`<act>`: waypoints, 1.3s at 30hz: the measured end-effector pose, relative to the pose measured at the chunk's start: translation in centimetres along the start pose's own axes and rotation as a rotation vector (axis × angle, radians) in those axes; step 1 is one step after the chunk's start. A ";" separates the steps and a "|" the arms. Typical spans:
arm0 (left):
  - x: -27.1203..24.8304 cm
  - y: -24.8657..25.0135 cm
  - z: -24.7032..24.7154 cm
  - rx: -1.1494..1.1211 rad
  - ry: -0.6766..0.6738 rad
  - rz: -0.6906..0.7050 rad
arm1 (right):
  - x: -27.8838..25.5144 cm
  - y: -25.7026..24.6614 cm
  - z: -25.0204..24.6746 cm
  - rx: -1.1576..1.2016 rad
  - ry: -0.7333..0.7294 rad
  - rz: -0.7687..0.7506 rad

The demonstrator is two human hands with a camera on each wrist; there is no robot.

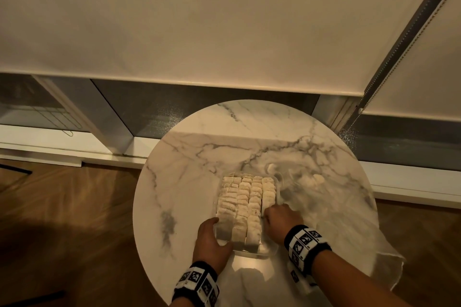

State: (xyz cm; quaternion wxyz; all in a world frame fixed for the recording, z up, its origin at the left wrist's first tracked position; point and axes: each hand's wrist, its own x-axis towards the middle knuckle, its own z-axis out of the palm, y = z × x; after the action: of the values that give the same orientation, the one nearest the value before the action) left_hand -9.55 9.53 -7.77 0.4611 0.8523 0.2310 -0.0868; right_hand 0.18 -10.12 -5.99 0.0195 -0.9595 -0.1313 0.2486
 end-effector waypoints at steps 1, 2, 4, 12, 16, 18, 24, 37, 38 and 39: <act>0.0 0.0 0.0 0.000 -0.001 0.000 | 0.1 -0.1 0.0 0.000 0.005 0.003; -0.1 0.0 0.0 -0.002 -0.003 -0.002 | 0.2 -0.2 0.0 0.003 0.008 0.004; -0.2 0.0 -0.1 -0.010 -0.005 -0.006 | 0.3 -0.3 0.0 0.005 0.009 -0.001; -0.4 0.4 -0.2 -0.013 -0.011 -0.012 | 0.5 -0.2 -0.1 0.000 -0.005 -0.007; -0.5 0.7 -0.4 -0.012 -0.018 -0.023 | 0.4 -0.2 -0.3 0.015 -0.008 -0.004; -0.6 0.9 -0.4 -0.011 -0.018 -0.021 | 0.2 -0.2 -0.5 0.014 -0.012 -0.012; -0.9 0.8 -0.2 0.018 -0.012 -0.006 | -1.4 0.2 -1.0 0.060 0.068 -0.035; -2.5 6.1 1.4 0.451 0.127 0.191 | -9.0 3.0 -3.0 0.662 0.225 -0.065; -2.7 6.7 1.9 0.444 0.108 0.257 | -9.6 3.5 -3.2 0.733 0.212 -0.057; -2.8 7.4 2.6 0.425 0.075 0.321 | -10.4 4.2 -3.5 0.800 0.195 -0.044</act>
State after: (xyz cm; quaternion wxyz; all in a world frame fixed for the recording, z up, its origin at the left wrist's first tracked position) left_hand -8.37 3.09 -2.68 0.2706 0.9584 0.0864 -0.0275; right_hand -5.93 -16.79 1.53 0.4085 -0.8923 -0.0421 0.1873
